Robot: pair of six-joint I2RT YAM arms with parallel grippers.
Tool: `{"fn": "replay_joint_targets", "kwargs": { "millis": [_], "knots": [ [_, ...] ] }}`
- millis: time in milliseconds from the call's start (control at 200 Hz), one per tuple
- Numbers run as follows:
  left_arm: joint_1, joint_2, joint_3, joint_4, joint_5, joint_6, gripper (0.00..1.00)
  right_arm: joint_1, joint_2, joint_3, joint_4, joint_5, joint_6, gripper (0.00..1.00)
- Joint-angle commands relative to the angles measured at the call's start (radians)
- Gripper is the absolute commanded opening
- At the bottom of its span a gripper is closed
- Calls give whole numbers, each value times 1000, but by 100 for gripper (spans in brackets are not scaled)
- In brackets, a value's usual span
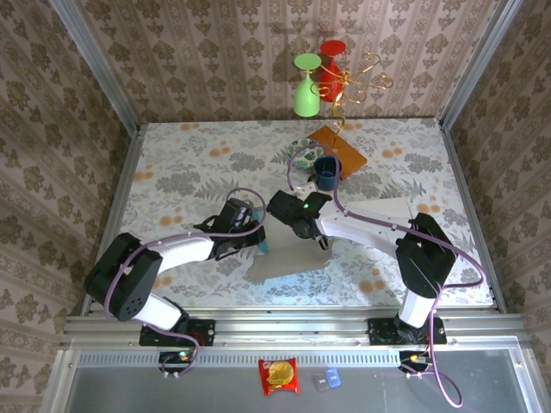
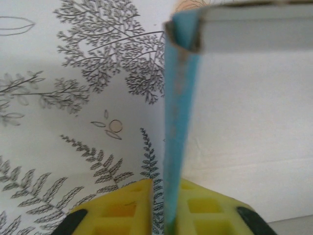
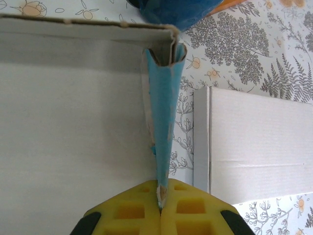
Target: Fold the paper box
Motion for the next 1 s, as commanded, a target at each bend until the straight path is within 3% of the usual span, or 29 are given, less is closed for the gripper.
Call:
{"fn": "replay_joint_targets", "kwargs": {
  "millis": [0,100,240,580,720,995],
  "knots": [
    [-19,3,38,-51,-69,2,9,-17,-15,-25,6,-28,-6,0],
    [-40,-39,43,-107,-138,-3,0,-25,-12,-23,-11,-14,-5,0],
    [-64,-111,51,-204,-226,-8,0,-25,31,27,-146,87,71,0],
    [-85,-156,67,-226,-232,-17,0,4,99,96,-271,166,164,0],
    [-85,-177,61,-231,-229,-8,0,2,56,56,-167,86,120,0],
    [-91,-189,49,-300,-233,30,0,-73,-81,-128,158,-256,4,2]
  ]
}}
